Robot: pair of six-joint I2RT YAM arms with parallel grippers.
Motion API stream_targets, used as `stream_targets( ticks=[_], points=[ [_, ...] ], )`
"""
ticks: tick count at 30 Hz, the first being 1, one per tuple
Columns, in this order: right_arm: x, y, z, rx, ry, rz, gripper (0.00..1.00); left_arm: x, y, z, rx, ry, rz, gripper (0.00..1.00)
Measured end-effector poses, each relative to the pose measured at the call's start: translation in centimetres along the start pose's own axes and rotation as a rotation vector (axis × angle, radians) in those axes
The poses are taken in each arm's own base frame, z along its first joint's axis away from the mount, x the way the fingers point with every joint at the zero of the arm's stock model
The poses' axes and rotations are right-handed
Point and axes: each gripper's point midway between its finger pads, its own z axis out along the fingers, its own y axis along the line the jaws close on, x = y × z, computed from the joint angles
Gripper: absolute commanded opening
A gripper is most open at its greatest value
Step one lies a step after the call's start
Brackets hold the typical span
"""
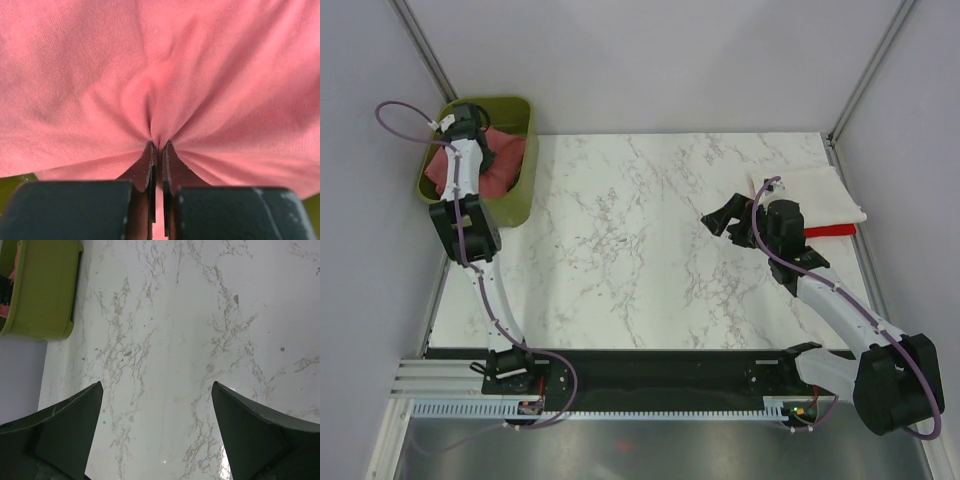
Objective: Fold and stack the t-shirts
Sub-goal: Grab the tshirt from the pile, then move the tshirt to the center of the board
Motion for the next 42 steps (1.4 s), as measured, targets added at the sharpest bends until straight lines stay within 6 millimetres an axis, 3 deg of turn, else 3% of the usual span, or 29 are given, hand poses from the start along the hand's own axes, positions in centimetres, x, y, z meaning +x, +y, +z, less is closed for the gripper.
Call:
stream_targets(
  ticks=[4,7,10,14,16,18,20,22,25,28,30,33,36,37,39,40,42],
  points=[
    [0.0,0.1,0.0,-0.004,0.003,0.0,0.98,0.1,-0.4,-1.6,0.015,0.001,0.012,0.02],
    [0.0,0.1,0.0,-0.004,0.003,-0.001,0.98,-0.4,-1.6,-5.8,0.032,-0.05,0.045,0.02],
    [0.0,0.0,0.0,-0.002,0.003,-0.002,0.98,-1.9,-5.1,-13.7,0.12,-0.17,0.08,0.02],
    [0.2,-0.3,0.2,0.007,0.009,-0.003,0.98,-3.0,-9.7,-29.1,0.387,-0.335,0.074,0.02],
    [0.4,-0.4,0.4,0.011,0.015,-0.001,0.98,-4.3,-9.3,-36.5,0.516,-0.415,0.032,0.02],
    [0.5,-0.5,0.4,0.014,0.017,-0.001,0.98,-6.5,-7.0,-41.9,0.593,-0.496,-0.036,0.02],
    [0.4,-0.5,0.4,0.015,0.016,-0.003,0.98,-8.2,-4.4,-45.9,0.646,-0.561,-0.099,0.02],
    [0.4,-0.6,0.4,0.018,0.015,-0.004,0.98,-8.7,-3.0,-48.9,0.703,-0.591,-0.139,0.02],
    [0.2,-0.7,0.4,0.029,0.002,-0.005,0.98,-7.4,-3.3,-52.6,0.839,-0.567,-0.16,0.02],
    [-0.2,-0.8,0.3,0.035,-0.015,-0.01,0.98,-5.4,-5.0,-52.8,0.918,-0.5,-0.146,0.02],
    [-0.4,-0.8,0.2,0.039,-0.023,-0.011,0.98,-3.3,-6.9,-50.4,0.918,-0.445,-0.115,0.02],
    [-0.4,-0.8,0.2,0.042,-0.025,-0.012,0.98,2.2,-11.6,-44.0,0.889,-0.278,0.018,0.02],
    [-0.4,-1.0,0.2,0.047,-0.027,-0.016,0.98,10.2,-18.4,-35.8,0.862,-0.029,0.18,0.02],
    [-0.4,-1.0,0.2,0.049,-0.028,-0.018,0.98,13.6,-19.6,-32.6,0.819,0.052,0.231,0.02],
    [-0.5,-1.1,0.2,0.055,-0.031,-0.018,0.98,19.3,-19.6,-28.5,0.718,0.176,0.325,0.02],
    [-0.5,-1.2,0.2,0.059,-0.032,-0.019,0.98,21.6,-19.1,-27.5,0.672,0.223,0.371,0.02],
    [-0.5,-1.3,0.2,0.063,-0.033,-0.021,0.98,23.5,-18.6,-28.6,0.658,0.251,0.426,0.02]
  ],
)
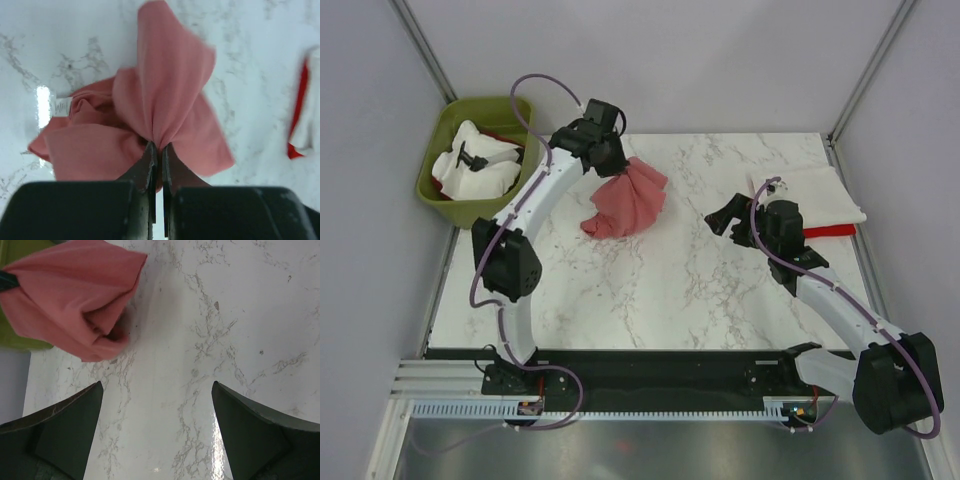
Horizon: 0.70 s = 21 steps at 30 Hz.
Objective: Fold and stack the t-shirts
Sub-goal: Move the tshirt to the center of the board
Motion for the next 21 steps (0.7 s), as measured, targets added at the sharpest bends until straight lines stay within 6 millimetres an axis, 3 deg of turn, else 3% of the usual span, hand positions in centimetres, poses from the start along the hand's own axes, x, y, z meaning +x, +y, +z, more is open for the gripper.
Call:
stream_targets(
  ticks=[2,3,5,7,8,9,10,11,12,14,16,19,21],
  points=[
    [0.0,0.0,0.0,0.001,0.001,-0.001,0.98,-1.1,-2.8,-3.5,0.056,-0.055,0.027,0.02],
    [0.0,0.0,0.0,0.001,0.001,-0.001,0.98,-2.6,-4.6,-6.2,0.107,-0.118,0.035,0.02],
    [0.0,0.0,0.0,0.001,0.001,-0.001,0.98,-6.1,-6.8,-12.9,0.196,-0.271,0.027,0.02],
    [0.0,0.0,0.0,0.001,0.001,-0.001,0.98,-10.1,-7.2,-21.4,0.274,-0.471,-0.007,0.02],
    [0.0,0.0,0.0,0.002,0.002,-0.002,0.98,-11.7,-6.8,-25.6,0.307,-0.571,-0.025,0.18],
    [0.0,0.0,0.0,0.001,0.002,-0.002,0.98,-12.6,-6.4,-28.8,0.331,-0.645,-0.036,0.32],
    [0.0,0.0,0.0,0.002,0.002,-0.002,0.98,-13.3,-5.7,-31.0,0.339,-0.701,-0.043,0.53],
    [0.0,0.0,0.0,0.002,0.003,-0.003,0.98,-13.7,-5.1,-33.0,0.34,-0.746,-0.042,0.99],
    [0.0,0.0,0.0,0.002,0.003,-0.003,0.98,-14.0,-4.7,-34.2,0.338,-0.776,-0.041,1.0],
    [0.1,0.0,0.0,0.001,0.004,-0.003,0.98,-14.0,-4.3,-33.5,0.311,-0.77,-0.046,1.0],
    [0.1,0.1,0.0,-0.003,0.007,-0.004,0.98,-13.3,-4.0,-29.5,0.247,-0.699,-0.03,1.0],
    [0.2,0.2,0.0,-0.014,0.013,-0.006,0.98,-9.9,-2.6,-20.2,0.108,-0.51,0.018,1.0],
    [0.3,0.5,-0.1,-0.028,0.021,-0.009,0.97,-5.7,-0.8,-14.0,0.007,-0.345,0.067,1.0]
  ],
)
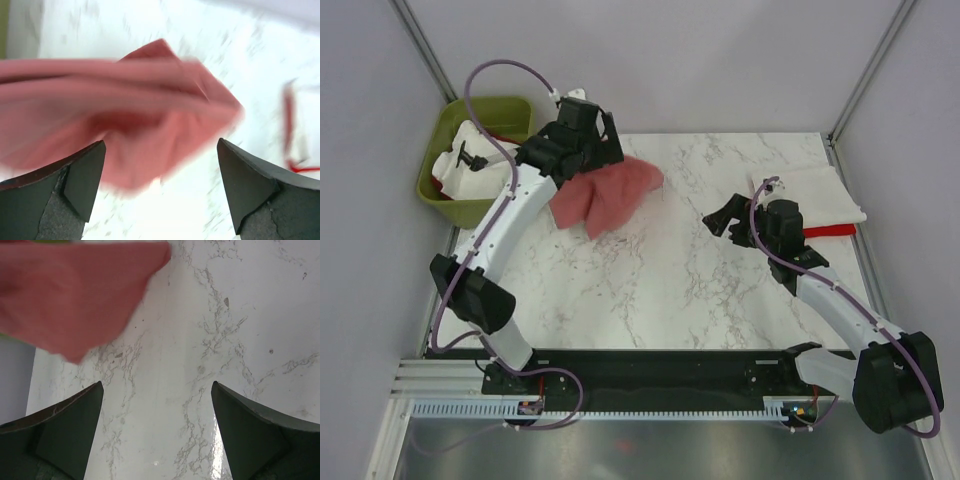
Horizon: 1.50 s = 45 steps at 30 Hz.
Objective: Fold and stack the t-shirts
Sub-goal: Move the tshirt to the center of the board, then flatten the tshirt out
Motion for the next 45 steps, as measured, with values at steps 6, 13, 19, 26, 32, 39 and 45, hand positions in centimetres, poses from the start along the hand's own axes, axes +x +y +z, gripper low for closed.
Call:
stream_targets(
  ticks=[6,13,19,26,32,39,45],
  points=[
    [1.2,0.0,0.8,-0.026,0.054,0.001,0.9,8.8,1.3,0.7,-0.041,0.168,0.098,0.99],
    [4.0,0.2,2.7,-0.039,0.163,-0.024,0.8,12.3,0.8,-2.7,0.084,0.144,0.07,0.93],
    [6.5,2.2,4.7,-0.062,0.247,-0.091,0.75,16.6,1.2,-1.1,0.084,0.178,0.04,0.8],
    [6.6,2.0,5.1,-0.037,0.233,-0.125,0.75,20.3,5.1,4.3,-0.126,0.157,0.048,0.66],
    [6.4,1.7,5.2,-0.026,0.225,-0.132,0.76,20.9,8.6,9.4,-0.313,0.149,0.072,0.56],
    [6.2,1.8,5.1,-0.027,0.215,-0.138,0.77,21.7,9.6,12.0,-0.361,0.158,0.078,0.42],
    [6.0,1.7,5.1,-0.016,0.208,-0.14,0.77,23.8,10.0,13.2,-0.366,0.207,0.109,0.02]
  ],
)
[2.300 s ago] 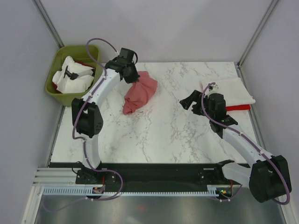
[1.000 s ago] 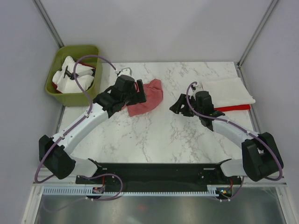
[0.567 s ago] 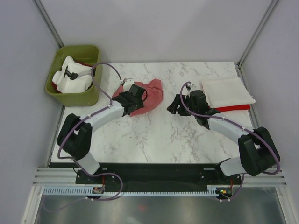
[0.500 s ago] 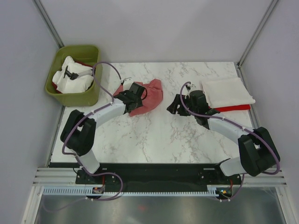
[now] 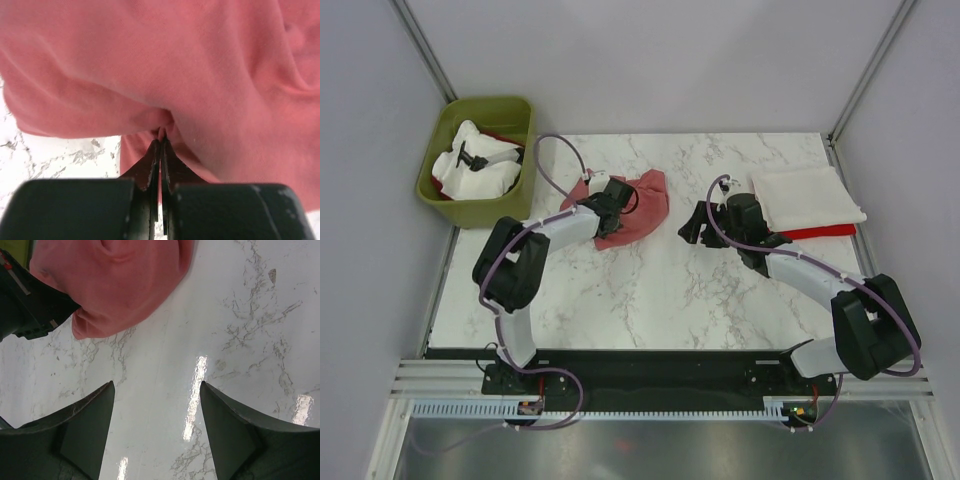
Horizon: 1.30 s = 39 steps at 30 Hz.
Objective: Fold and stack the t-shirts
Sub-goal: Flatten the tshirt out
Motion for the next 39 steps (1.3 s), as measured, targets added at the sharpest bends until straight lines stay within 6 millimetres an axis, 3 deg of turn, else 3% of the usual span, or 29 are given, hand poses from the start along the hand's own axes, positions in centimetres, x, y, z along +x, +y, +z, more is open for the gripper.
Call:
stream_targets(
  ticks=[4,6,9,12,14,16,18,21,23,24,25,26,27,29,33,36,39],
  points=[
    [0.0,-0.1,0.0,0.007,0.0,0.001,0.78,-1.0,0.0,-2.0,0.037,-0.02,-0.016,0.02],
    [-0.1,-0.2,-0.2,0.015,-0.005,0.0,0.77,-2.2,0.1,-4.6,0.083,-0.045,-0.039,0.02],
    [-0.5,-0.4,-0.5,0.032,-0.022,-0.001,0.78,-4.9,-0.5,-10.7,0.222,-0.119,-0.107,0.02],
    [-1.3,-0.5,-1.2,0.053,-0.053,-0.002,0.77,-6.8,-2.1,-19.2,0.412,-0.234,-0.136,0.02],
    [-2.0,-0.4,-1.7,0.064,-0.085,-0.004,0.77,-6.8,-4.1,-26.1,0.569,-0.293,-0.12,0.02],
    [-2.8,-0.5,-2.3,0.079,-0.119,-0.006,0.77,-6.9,-6.0,-31.5,0.698,-0.312,-0.104,0.02],
    [-3.7,-0.4,-3.2,0.089,-0.163,-0.008,0.77,-9.1,-6.5,-35.1,0.747,-0.336,-0.121,0.02],
    [-4.6,-0.3,-4.2,0.093,-0.208,-0.009,0.78,-14.3,-6.0,-37.0,0.723,-0.391,-0.193,0.02],
    [-4.9,-0.2,-4.5,0.095,-0.225,-0.009,0.78,-18.0,-5.1,-36.6,0.684,-0.425,-0.253,0.03],
    [-5.0,-0.2,-4.7,0.096,-0.23,-0.009,0.79,-20.0,-4.4,-35.7,0.655,-0.443,-0.293,0.19],
    [-5.0,-0.3,-4.7,0.1,-0.232,-0.008,0.79,-21.5,-3.4,-34.0,0.606,-0.456,-0.328,0.41],
    [-5.0,-0.4,-4.7,0.103,-0.232,-0.008,0.8,-22.2,-2.6,-32.4,0.558,-0.459,-0.344,0.76],
    [-4.9,-0.5,-4.7,0.107,-0.231,-0.007,0.8,-22.6,-1.7,-30.3,0.504,-0.451,-0.358,0.99],
    [-4.8,-0.6,-4.7,0.116,-0.228,-0.007,0.82,-21.7,-0.8,-25.9,0.41,-0.405,-0.363,1.0],
    [-4.8,-0.9,-4.7,0.129,-0.229,-0.006,0.82,-14.7,-1.5,-19.1,0.305,-0.228,-0.247,1.0],
    [-4.8,-1.1,-4.7,0.14,-0.232,-0.005,0.83,-9.3,-1.5,-16.4,0.269,-0.121,-0.162,1.0],
    [-4.8,-1.2,-4.7,0.146,-0.232,-0.005,0.81,-5.6,-1.5,-15.4,0.28,-0.074,-0.115,1.0]
  ],
)
